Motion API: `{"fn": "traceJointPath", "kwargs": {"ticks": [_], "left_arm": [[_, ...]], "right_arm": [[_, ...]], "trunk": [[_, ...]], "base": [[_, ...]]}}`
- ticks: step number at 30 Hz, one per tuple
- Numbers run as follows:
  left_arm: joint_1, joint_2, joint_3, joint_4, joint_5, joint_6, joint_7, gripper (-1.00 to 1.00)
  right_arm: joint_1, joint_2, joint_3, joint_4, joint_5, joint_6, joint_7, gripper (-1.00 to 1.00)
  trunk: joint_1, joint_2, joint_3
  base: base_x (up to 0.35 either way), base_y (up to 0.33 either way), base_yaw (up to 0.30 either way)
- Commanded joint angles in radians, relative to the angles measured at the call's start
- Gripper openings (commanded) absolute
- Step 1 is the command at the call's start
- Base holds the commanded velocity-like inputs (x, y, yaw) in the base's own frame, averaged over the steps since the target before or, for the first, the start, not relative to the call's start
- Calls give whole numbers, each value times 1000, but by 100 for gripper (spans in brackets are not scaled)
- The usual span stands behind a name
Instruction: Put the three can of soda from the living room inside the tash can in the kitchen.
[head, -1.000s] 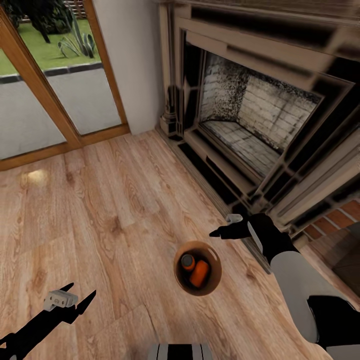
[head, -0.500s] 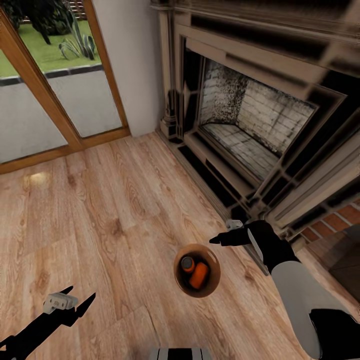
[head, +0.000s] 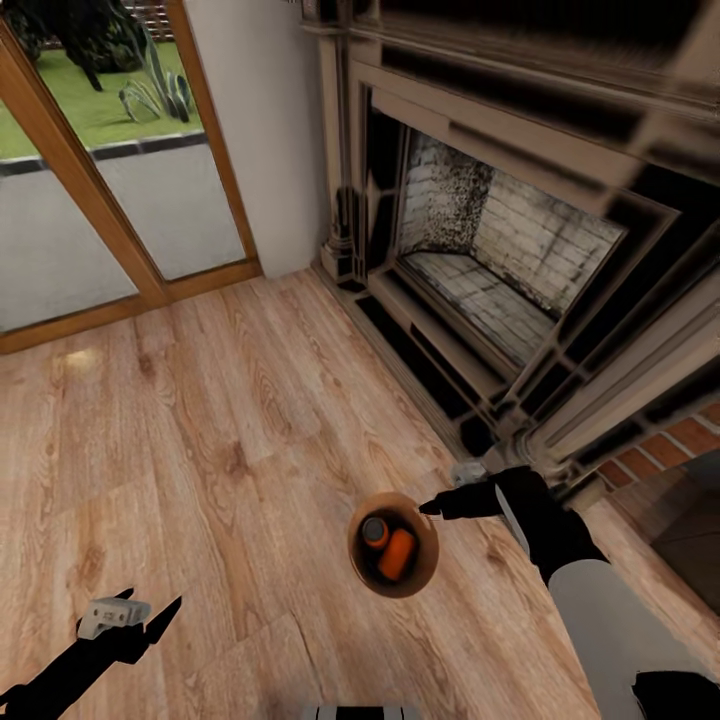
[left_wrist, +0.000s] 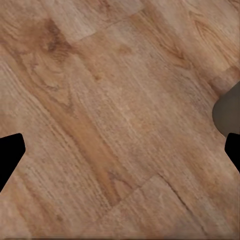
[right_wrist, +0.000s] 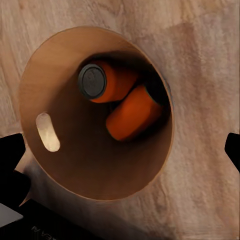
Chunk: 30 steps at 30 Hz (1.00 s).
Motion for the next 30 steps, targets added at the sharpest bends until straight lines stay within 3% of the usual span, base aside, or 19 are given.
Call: {"fn": "traceJointPath", "kwargs": {"ticks": [1,6,13,22,30], "left_arm": [[0,0,0,1,0,0,1,100],[0,0,0,4,0,0,2,100],[0,0,0,41,1,-31,3,100],[2,-1,-1,73,-1,-47,5,100],[4,-1,1,194,1,-115,17,100]], "right_arm": [[10,-1,7,-5,0,-1,0,100],[61,-7,39,-47,1,-4,2,100],[179,-25,87,-169,1,-6,3,100],[314,-47,105,-291,1,-9,4,100],[438,-72,122,-375,1,-36,7,100]], "trunk": [[-4,7,3],[-23,42,19],[-50,91,41],[-84,154,69],[-115,210,94]], "base": [[0,0,0],[0,0,0],[0,0,0],[0,0,0],[0,0,0]]}}
